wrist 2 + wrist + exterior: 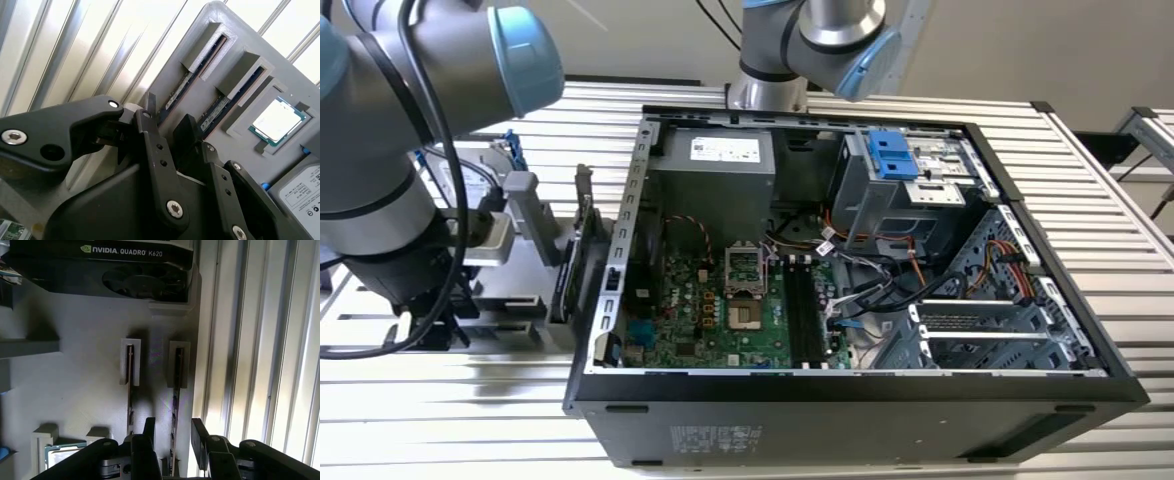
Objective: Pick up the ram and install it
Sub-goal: 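Pick up the ram and move it above insertion slot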
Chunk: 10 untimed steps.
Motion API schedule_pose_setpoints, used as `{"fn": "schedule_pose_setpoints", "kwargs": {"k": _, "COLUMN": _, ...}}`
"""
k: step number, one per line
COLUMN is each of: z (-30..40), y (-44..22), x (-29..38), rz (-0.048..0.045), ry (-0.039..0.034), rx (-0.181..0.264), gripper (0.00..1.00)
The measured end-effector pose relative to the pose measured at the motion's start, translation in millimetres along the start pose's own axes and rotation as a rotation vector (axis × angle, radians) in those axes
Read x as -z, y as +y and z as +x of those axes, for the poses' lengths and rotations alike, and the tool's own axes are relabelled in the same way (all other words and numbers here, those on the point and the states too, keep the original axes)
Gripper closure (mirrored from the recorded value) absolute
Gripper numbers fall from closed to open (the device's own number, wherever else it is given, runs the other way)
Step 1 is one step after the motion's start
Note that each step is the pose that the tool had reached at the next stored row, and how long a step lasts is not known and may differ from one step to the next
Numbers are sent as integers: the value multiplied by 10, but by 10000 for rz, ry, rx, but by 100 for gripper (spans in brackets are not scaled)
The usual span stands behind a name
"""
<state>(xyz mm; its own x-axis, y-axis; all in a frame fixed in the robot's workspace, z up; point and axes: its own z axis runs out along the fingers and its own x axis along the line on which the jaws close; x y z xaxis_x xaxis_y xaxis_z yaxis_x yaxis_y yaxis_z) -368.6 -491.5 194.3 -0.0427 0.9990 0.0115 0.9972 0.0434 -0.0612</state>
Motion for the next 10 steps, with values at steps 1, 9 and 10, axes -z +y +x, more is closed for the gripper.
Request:
{"fn": "schedule_pose_setpoints", "kwargs": {"k": 1, "z": 0, "y": 0, "x": -1, "rz": 0, "ry": 0, "rx": 0, "gripper": 100}}
{"fn": "schedule_pose_setpoints", "kwargs": {"k": 9, "z": 0, "y": 0, "x": -2, "rz": 1, "ry": 0, "rx": 0, "gripper": 100}}
{"fn": "schedule_pose_setpoints", "kwargs": {"k": 10, "z": 0, "y": 0, "x": -3, "rz": 1, "ry": 0, "rx": 0, "gripper": 100}}
